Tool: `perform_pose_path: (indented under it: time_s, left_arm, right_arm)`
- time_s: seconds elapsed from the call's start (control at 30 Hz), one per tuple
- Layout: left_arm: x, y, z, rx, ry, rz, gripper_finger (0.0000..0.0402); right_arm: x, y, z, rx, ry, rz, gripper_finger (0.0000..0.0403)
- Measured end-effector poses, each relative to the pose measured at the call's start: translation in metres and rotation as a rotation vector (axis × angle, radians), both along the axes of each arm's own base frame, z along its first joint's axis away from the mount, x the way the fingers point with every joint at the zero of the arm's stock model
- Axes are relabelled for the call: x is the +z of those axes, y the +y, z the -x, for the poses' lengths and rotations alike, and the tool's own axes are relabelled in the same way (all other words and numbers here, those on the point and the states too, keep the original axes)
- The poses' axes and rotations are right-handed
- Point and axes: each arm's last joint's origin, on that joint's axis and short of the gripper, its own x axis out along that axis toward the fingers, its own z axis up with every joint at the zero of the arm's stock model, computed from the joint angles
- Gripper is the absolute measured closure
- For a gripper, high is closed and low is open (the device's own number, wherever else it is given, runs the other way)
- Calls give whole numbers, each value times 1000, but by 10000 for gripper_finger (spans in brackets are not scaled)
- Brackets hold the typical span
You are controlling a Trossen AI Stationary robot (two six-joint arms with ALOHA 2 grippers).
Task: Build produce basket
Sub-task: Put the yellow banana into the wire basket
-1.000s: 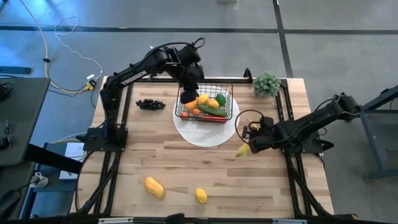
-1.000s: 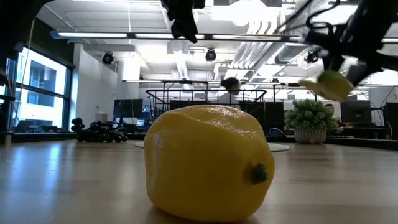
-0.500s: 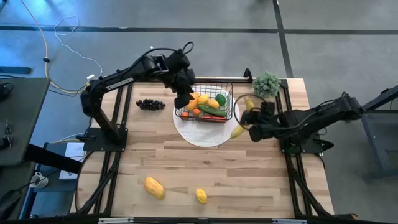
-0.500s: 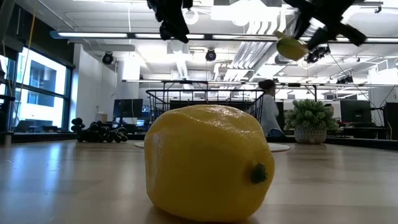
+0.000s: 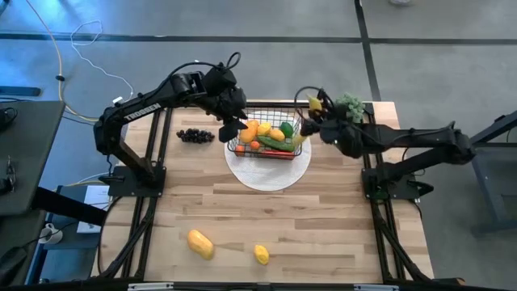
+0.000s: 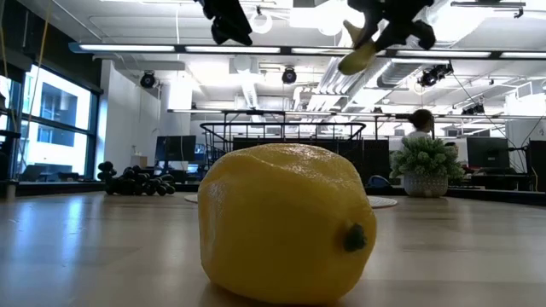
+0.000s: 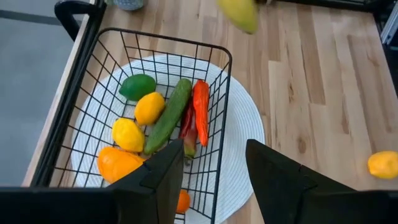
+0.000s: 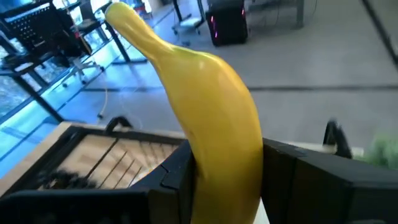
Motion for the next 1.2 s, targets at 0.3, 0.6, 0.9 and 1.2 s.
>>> perform_pose_path:
  time_s: [0.3, 0.6, 0.9, 1.2]
  left_arm:
    - [0, 0, 0, -33, 5, -28, 240]
    - [0, 0, 1, -30, 9, -30, 241]
    - [0, 1, 1, -23, 13, -33, 242]
    - [0, 1, 1, -17, 12, -28, 243]
  right_arm:
    - [-14, -31, -37, -35, 44, 89, 296]
    - [-60, -51, -78, -92, 51, 58, 296]
    - [-99, -77, -90, -142, 103, -14, 296]
    - [-123, -101, -92, -155, 73, -141, 294]
